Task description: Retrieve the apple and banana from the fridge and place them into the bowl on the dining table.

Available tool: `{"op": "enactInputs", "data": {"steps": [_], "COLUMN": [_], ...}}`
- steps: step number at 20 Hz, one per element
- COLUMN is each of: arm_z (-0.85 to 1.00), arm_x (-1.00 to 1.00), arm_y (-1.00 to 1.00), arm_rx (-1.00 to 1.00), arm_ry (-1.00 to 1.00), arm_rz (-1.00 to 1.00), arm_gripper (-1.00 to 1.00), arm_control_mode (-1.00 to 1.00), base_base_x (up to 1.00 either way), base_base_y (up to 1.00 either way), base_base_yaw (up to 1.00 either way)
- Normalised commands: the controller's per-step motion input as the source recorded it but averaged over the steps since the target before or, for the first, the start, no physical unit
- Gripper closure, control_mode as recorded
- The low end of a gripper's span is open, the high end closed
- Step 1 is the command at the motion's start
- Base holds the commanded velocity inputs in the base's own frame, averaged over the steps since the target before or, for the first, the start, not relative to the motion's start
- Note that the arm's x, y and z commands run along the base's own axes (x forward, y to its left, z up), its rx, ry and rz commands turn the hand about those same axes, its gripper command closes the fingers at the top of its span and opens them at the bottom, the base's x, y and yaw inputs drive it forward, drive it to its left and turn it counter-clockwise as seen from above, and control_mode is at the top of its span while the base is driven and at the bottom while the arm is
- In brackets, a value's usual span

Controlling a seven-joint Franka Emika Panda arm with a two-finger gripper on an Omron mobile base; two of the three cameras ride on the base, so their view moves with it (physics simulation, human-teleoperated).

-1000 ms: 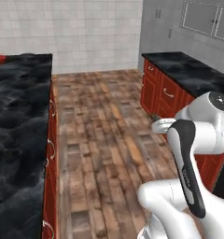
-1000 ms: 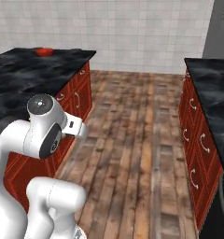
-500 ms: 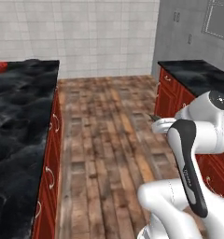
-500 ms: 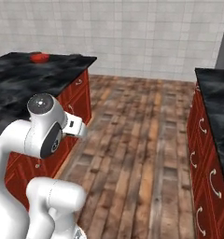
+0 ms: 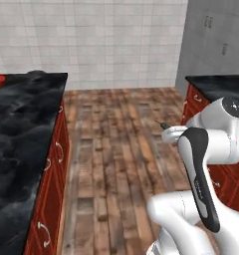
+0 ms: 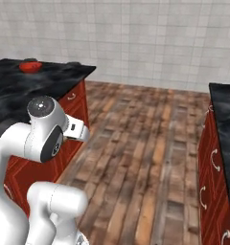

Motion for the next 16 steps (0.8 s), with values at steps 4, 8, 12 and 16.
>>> {"op": "enactInputs", "data": {"steps": [4,8,12,16], "arm_z": [0.00,0.00,0.00,0.00], "arm_x": [0.00,0.00,0.00,0.00], "arm_y": [0.00,0.00,0.00,0.00], "arm_rx": [0.00,0.00,0.00,0.00], "arm_ry": [0.00,0.00,0.00,0.00], "arm_rz": [0.00,0.00,0.00,0.00], "arm_gripper": [1.00,1.00,1.00,1.00], "arm_control_mode": [1.00,1.00,1.00,1.00], "base_base_x": [1.00,1.00,1.00,1.00], "base_base_y": [-0.54,-0.32,0.00,-0.06], "base_base_yaw": [0.06,0.05,0.00,0.00]}}
